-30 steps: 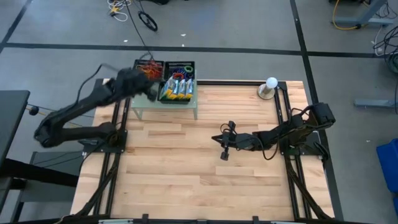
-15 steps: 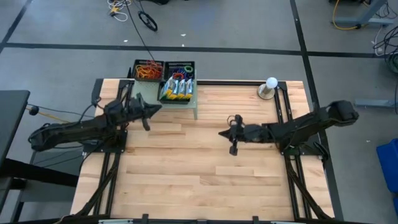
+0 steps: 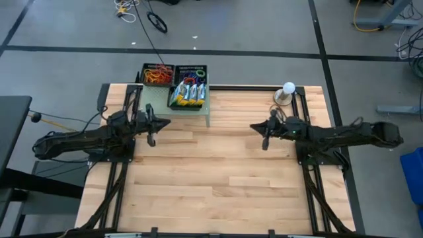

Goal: Pick & Place Office Desk Supplies
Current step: Return to Home Position

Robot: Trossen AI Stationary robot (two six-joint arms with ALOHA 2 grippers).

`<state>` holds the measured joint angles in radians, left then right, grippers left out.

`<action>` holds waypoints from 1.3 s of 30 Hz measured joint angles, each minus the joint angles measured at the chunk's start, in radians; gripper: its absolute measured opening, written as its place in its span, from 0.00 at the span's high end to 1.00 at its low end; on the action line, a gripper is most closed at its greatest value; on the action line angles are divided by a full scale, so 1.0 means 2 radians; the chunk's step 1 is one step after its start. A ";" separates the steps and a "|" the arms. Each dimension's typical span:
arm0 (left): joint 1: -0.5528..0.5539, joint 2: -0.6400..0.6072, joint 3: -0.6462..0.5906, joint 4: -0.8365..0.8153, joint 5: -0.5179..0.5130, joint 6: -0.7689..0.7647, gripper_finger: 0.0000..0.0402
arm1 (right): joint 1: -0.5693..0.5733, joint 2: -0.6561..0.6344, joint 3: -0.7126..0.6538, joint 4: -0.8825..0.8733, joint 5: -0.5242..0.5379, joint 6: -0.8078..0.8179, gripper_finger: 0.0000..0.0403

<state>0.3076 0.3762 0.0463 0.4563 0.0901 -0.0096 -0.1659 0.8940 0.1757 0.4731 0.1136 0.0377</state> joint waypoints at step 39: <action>-0.033 -0.178 -0.019 -0.145 -0.123 0.014 0.98 | -0.070 -0.444 -0.083 -0.233 -0.044 0.005 0.97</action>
<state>0.2413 0.0193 0.0074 0.1653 -0.1562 0.0186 -0.3054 0.0062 0.0093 0.0076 0.0259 0.0470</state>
